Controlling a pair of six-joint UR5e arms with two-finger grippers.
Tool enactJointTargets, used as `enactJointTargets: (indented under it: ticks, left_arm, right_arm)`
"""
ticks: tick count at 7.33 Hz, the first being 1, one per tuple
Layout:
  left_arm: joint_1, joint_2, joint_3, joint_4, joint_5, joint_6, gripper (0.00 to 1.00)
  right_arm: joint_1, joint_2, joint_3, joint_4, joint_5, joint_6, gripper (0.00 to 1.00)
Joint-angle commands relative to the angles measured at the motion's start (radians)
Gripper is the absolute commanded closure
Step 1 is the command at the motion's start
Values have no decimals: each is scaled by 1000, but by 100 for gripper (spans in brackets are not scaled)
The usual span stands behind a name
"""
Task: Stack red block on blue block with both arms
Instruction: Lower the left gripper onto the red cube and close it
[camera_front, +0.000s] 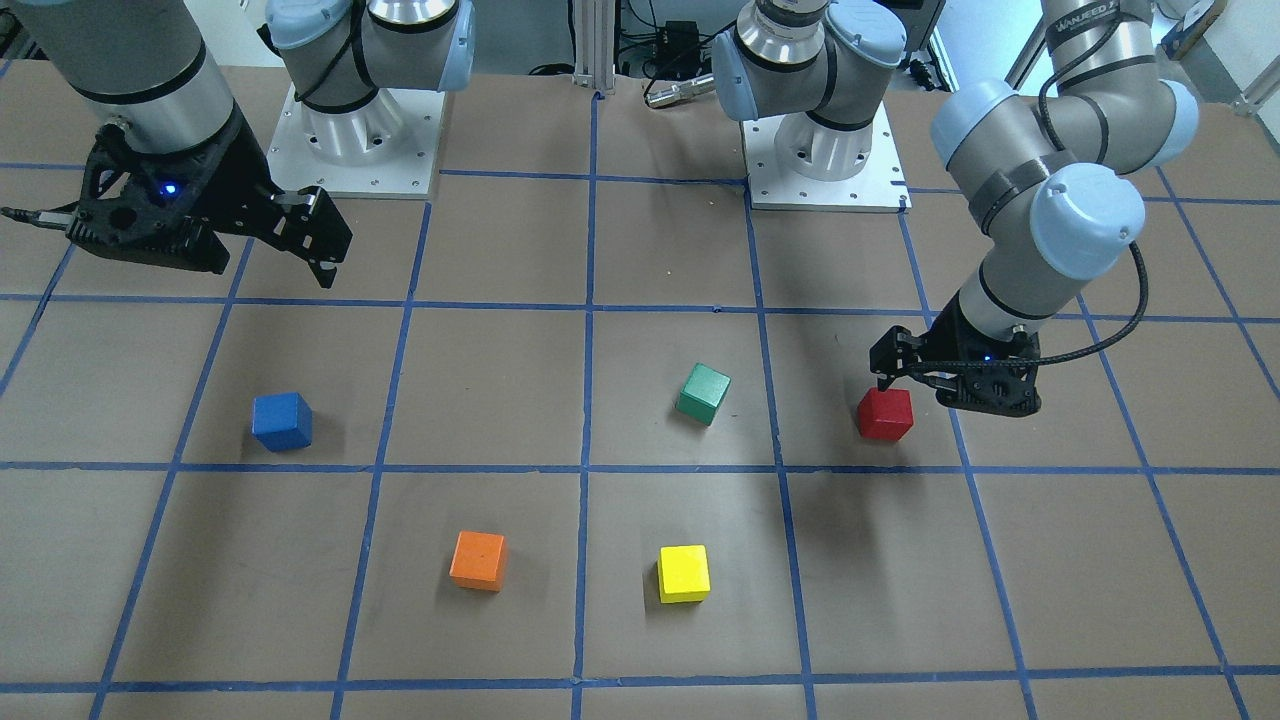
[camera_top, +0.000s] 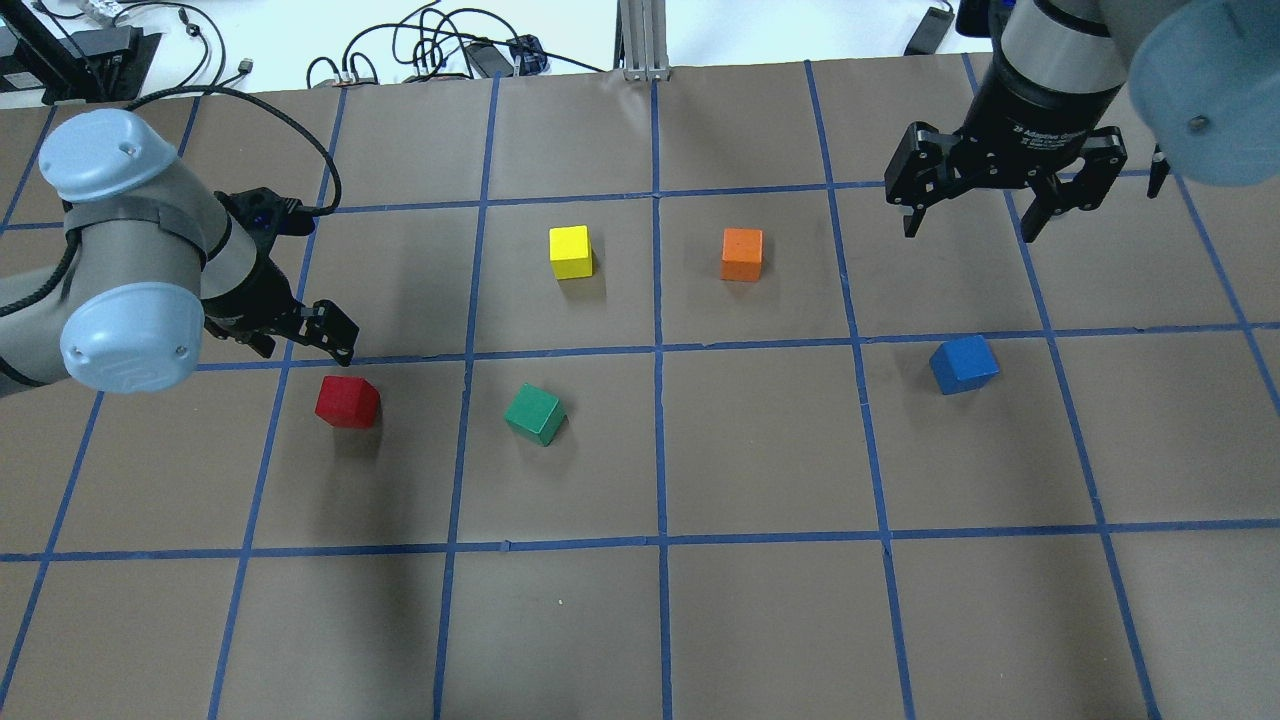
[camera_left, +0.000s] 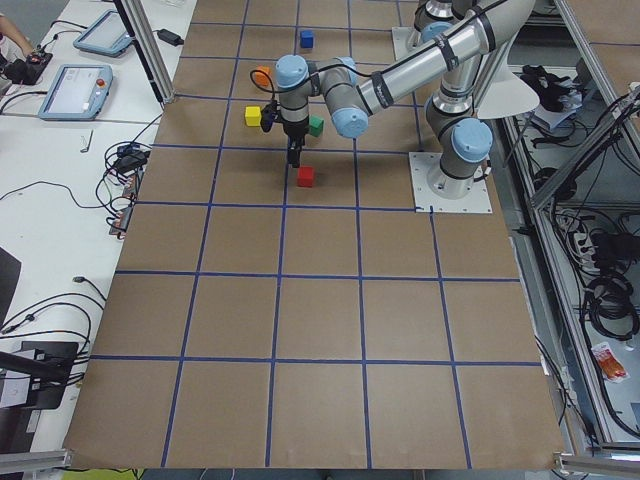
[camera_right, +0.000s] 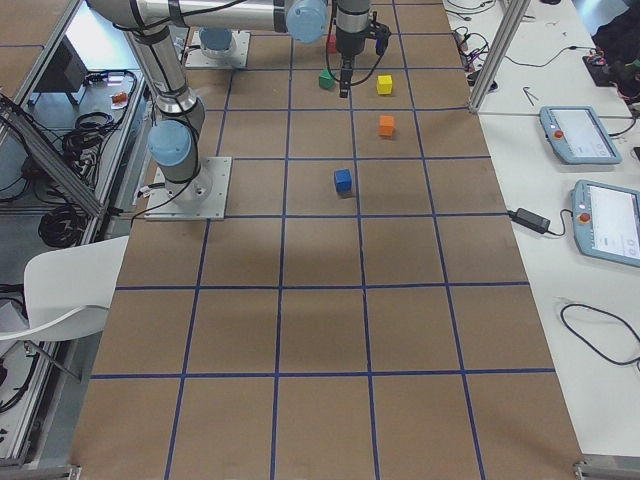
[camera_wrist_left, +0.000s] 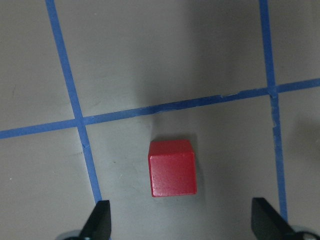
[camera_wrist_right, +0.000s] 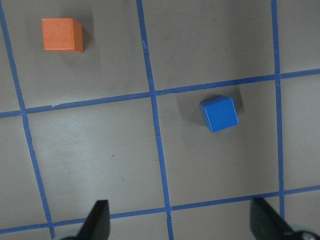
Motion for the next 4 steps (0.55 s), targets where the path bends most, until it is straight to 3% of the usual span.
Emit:
enactJointTargets:
  ticks: [1,3,4]
  left_arm:
    - [2,-41,-70,90,-2,9,0]
    - [1,-97,-119,156,-2,41,0]
    - [2,-116,-133,267,0,55,7]
  right_arm:
    - [0,0,0,-6,0,-2,0]
    - [0,0,0,-2,0,6,0]
    - [0,0,2,0,-2,4,0]
